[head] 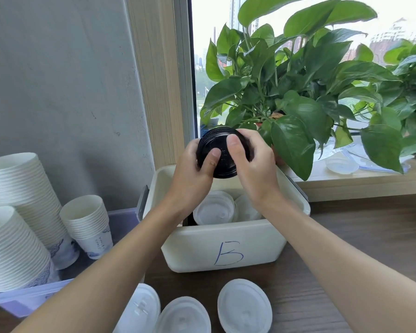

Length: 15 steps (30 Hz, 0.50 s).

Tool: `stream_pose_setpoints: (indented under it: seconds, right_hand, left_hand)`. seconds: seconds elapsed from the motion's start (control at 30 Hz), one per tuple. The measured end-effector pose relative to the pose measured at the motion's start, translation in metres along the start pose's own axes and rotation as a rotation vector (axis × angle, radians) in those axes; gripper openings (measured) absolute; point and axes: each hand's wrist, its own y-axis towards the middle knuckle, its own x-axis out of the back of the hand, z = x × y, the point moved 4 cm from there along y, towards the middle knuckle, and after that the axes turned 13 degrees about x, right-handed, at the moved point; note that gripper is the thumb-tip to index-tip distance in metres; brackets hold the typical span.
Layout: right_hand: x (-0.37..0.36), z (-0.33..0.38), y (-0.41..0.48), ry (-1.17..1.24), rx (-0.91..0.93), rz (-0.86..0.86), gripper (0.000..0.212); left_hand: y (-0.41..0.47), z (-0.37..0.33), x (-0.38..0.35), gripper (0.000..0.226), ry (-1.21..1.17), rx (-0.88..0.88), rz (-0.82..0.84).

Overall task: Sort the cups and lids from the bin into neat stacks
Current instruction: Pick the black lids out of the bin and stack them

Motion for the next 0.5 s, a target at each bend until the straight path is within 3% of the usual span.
stream_pose_setpoints:
  seconds: [0.13, 0.37, 0.5]
  right_hand:
    - [-0.006, 0.0002, -0.0019, 0.028, -0.04, 0.121, 0.032]
    - [-0.0078, -0.007, -0.0018, -0.019, -0.081, 0.098, 0.019]
    - [-0.0084, -0.005, -0.0014, -0.057, -0.026, 0.092, 0.016]
  left_hand:
    - [-0.0018, -0.0037, 0.0039, 0.028, 0.044, -0.061, -0.015]
    - [0.0027, 0.002, 0.0002, 0.038, 0.053, -0.036, -0.057]
    - [0.0005, -0.0012, 0.0026, 0.026, 0.067, -0.071, -0.104]
